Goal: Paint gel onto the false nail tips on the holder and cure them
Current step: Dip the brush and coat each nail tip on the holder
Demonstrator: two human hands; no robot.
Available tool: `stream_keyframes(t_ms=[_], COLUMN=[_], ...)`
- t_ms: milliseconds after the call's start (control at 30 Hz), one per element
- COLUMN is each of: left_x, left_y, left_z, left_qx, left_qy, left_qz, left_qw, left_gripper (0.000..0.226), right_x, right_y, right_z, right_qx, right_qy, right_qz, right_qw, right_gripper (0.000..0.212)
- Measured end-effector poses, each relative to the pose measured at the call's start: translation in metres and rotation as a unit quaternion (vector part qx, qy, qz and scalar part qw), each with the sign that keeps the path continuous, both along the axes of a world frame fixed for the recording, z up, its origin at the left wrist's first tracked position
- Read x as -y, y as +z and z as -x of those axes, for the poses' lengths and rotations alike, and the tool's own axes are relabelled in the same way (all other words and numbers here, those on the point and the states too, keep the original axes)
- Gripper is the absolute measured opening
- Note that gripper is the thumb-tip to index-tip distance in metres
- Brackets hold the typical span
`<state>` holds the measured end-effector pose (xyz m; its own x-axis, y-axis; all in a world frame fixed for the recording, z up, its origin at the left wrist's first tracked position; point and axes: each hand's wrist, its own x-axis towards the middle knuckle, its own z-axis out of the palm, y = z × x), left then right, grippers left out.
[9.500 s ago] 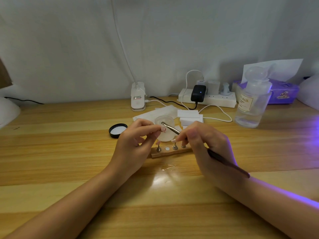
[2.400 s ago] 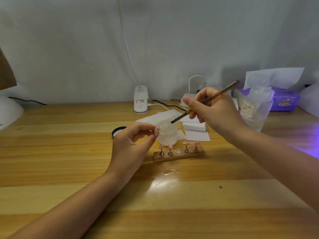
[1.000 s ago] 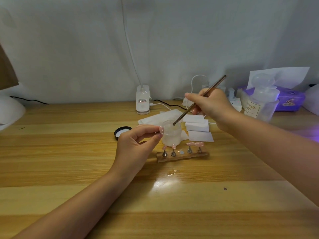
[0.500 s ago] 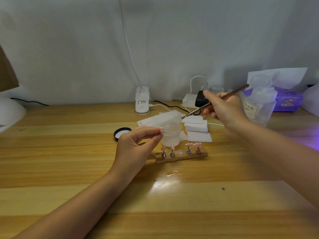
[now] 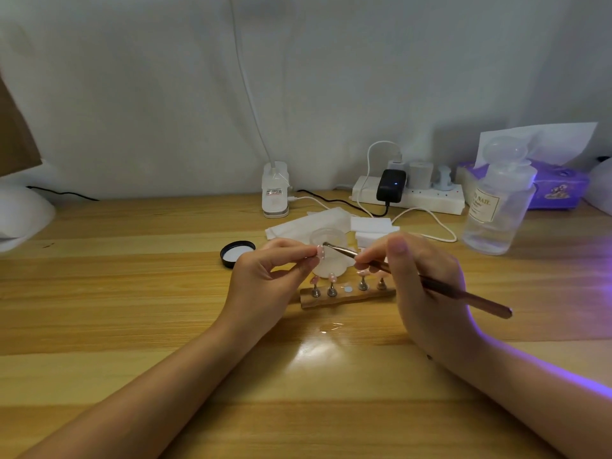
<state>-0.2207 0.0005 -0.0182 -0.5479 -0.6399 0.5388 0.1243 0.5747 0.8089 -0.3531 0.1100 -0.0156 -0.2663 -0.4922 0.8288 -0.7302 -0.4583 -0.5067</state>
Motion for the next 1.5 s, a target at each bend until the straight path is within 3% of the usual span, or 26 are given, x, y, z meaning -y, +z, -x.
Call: stream_keyframes(t_ms=[200,433,633,800,967,1133,1233,1367,1500], left_x=[0.002,0.001,0.002,0.001,0.001,0.001,0.001,0.001,-0.001], left_y=[-0.002,-0.002,-0.003,-0.002,-0.001,-0.001,-0.001,-0.001,0.001], left_z=[0.001,0.001,0.001,0.001,0.0,0.001,-0.001,-0.001,-0.003], left_qx=[-0.002,-0.005,-0.008,-0.008,0.003,-0.001,-0.002,0.0,-0.005], left_qy=[0.008,0.0,0.008,0.002,0.002,0.007,0.001,0.001,0.002], left_qz=[0.009,0.01,0.015,0.01,0.014,0.009,0.006,0.005,-0.018], left_qw=[1.0,1.0,1.0,1.0,1.0,1.0,1.0,1.0,1.0], left_gripper=[0.026,0.022,0.029,0.023,0.023,0.027,0.023,0.018,0.013], right_x=[0.004,0.0,0.006,0.001,-0.001,0.001,-0.002,-0.005,-0.008], right_y=[-0.004,-0.002,-0.005,-0.004,-0.002,-0.003,-0.004,-0.004,-0.001], right_z=[-0.001,0.0,-0.002,-0.001,-0.003,-0.005,-0.004,-0.004,-0.003], right_qx=[-0.022,0.018,-0.015,0.018,0.059,0.021,0.049,0.145,0.14], right_qy=[-0.001,0.032,-0.004,0.007,0.014,0.002,0.023,0.075,0.08], right_qz=[-0.004,0.021,-0.005,-0.013,-0.006,-0.03,-0.044,-0.044,-0.024], right_qw=[1.0,0.999,1.0,1.0,0.998,0.999,0.998,0.986,0.987], right_gripper=[0.054,0.04,0.054,0.036,0.034,0.048,0.037,0.039,0.034])
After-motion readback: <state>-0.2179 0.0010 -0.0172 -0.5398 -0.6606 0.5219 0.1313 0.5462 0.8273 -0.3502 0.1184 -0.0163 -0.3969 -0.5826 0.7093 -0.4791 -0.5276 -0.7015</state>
